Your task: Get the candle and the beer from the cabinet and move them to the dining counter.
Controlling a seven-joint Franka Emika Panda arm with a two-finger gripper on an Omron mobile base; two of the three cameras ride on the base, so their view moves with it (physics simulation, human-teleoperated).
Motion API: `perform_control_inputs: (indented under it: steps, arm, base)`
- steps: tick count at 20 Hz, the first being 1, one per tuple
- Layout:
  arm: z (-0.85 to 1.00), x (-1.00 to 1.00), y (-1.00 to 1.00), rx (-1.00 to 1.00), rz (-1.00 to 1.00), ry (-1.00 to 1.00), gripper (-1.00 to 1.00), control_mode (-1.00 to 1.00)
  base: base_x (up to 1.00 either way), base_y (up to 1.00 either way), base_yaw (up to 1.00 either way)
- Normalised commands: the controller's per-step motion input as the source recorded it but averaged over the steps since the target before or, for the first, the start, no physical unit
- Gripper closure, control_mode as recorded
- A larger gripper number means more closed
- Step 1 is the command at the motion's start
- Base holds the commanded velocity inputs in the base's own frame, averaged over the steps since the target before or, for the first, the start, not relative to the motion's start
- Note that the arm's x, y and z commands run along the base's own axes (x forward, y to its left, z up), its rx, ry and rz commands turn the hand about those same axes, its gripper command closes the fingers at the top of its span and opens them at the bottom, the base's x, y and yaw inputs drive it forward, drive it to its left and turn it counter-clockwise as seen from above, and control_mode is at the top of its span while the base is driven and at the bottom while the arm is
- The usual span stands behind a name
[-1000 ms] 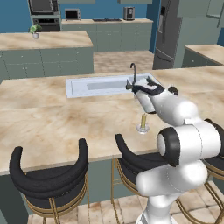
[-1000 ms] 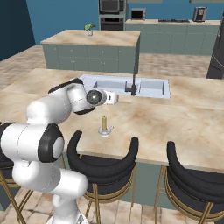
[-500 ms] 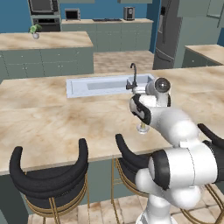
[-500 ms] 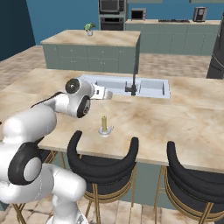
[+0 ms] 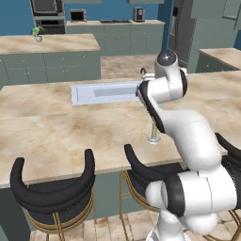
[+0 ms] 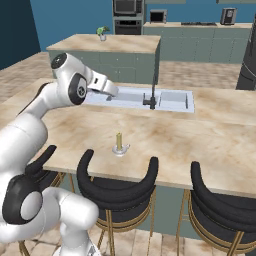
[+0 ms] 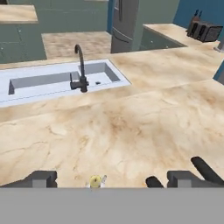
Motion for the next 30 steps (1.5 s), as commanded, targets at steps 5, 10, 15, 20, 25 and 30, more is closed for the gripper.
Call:
perform_control_inputs:
  steps: [5, 10, 15, 20, 25, 30]
  arm:
    - [0.39, -1.0, -0.04, 0.0, -0.02, 0.0, -1.0, -1.0]
    - [0.41, -1.0, -0.03, 0.03, 0.0, 0.0, -1.0, -1.0]
    - [0.17, -1.0, -0.13, 0.16, 0.07, -0.07, -1.0, -1.0]
    - [0.09, -0.83, -0.02, 0.11, 0.06, -0.01, -1.0, -1.0]
    - [0.26, -0.61, 0.0, 0.0, 0.15, 0.01, -1.0, -1.0]
    - [0.26, -0.59, 0.0, -0.03, 0.21, 0.03, -1.0, -1.0]
  base:
    - [0.0, 0.0, 0.0]
    - [0.0, 0.0, 0.0]
    - [0.0, 0.0, 0.0]
    - [0.0, 0.0, 0.0]
    - [0.0, 0.0, 0.0]
    - [0.0, 0.0, 0.0]
